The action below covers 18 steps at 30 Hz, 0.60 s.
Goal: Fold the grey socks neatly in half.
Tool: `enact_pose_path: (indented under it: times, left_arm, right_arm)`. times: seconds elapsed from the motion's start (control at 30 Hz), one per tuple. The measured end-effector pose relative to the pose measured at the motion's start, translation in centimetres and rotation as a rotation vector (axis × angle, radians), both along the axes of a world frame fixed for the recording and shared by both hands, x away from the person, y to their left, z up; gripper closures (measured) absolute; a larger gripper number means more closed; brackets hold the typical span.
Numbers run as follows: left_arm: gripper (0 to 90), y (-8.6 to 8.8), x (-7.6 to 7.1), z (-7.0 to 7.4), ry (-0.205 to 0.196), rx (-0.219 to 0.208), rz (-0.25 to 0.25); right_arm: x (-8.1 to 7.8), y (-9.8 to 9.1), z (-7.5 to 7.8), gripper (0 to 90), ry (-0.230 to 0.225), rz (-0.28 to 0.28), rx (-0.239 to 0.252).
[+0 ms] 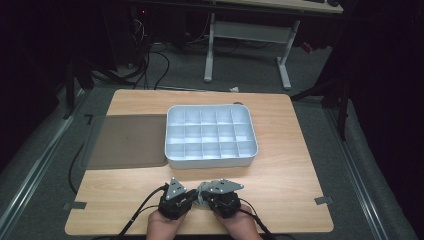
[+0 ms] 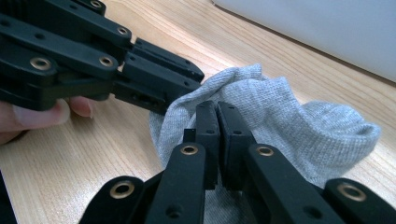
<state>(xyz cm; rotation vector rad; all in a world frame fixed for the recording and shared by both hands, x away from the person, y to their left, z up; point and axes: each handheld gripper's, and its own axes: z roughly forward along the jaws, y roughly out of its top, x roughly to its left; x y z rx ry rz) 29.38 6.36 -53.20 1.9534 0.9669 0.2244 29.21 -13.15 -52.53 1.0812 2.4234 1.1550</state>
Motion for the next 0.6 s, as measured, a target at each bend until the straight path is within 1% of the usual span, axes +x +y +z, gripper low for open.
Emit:
enact_pose_path:
  times: [0.1,0.13,0.17,0.2,0.23,0.27,0.33,0.43,0.47,0.5,0.53,0.57,0.6]
  left_arm:
    - [82.7,-0.1,0.0,0.0,-0.003,0.003,-0.001]
    - [82.8,-0.1,-0.1,0.0,-0.004,0.004,-0.001]
    - [82.9,-0.1,-0.1,0.0,-0.004,0.004,-0.001]
    - [82.9,-0.1,-0.1,-0.1,-0.003,0.004,-0.001]
    - [83.0,-0.1,-0.1,-0.1,-0.003,0.004,-0.002]
    - [82.9,-0.1,-0.1,-0.1,-0.003,0.004,-0.002]
    - [83.0,-0.1,-0.1,-0.1,-0.002,0.004,-0.002]
    - [83.3,-0.2,-0.1,-0.1,-0.004,0.008,-0.005]
    - [83.5,-0.2,-0.1,-0.1,-0.006,0.01,-0.005]
    - [83.8,-0.2,-0.2,-0.1,-0.004,0.01,-0.007]
    - [83.8,-0.3,-0.2,-0.1,-0.003,0.01,-0.009]
    - [83.8,-0.4,-0.3,-0.1,-0.005,0.013,-0.012]
    - [83.8,-0.4,-0.3,-0.1,-0.005,0.013,-0.012]
  right_arm:
    - [0.1,-0.1,0.2,86.8,0.003,0.0,0.002]
    - [0.0,-0.6,0.9,85.1,-0.02,-0.012,0.017]
    - [0.0,-0.6,0.9,85.1,-0.02,-0.012,0.017]
    - [-0.1,-0.9,1.2,84.6,-0.029,-0.019,0.029]
    - [-0.5,-2.1,2.1,83.6,-0.058,-0.045,0.056]
    - [-0.5,-2.1,2.1,83.6,-0.058,-0.045,0.056]
    - [-0.7,-3.1,2.4,83.2,-0.063,-0.068,0.066]
    - [-1.0,-4.1,2.1,79.5,-0.051,-0.087,0.05]
    - [-1.1,-4.5,1.8,78.0,-0.038,-0.096,0.056]
    - [-1.3,-5.1,1.6,73.6,-0.021,-0.114,0.078]
    - [-1.3,-5.1,1.6,73.6,-0.021,-0.114,0.078]
    - [-1.3,-5.5,1.4,66.9,-0.007,-0.131,0.106]
    - [-1.3,-5.5,1.4,66.9,-0.007,-0.131,0.106]
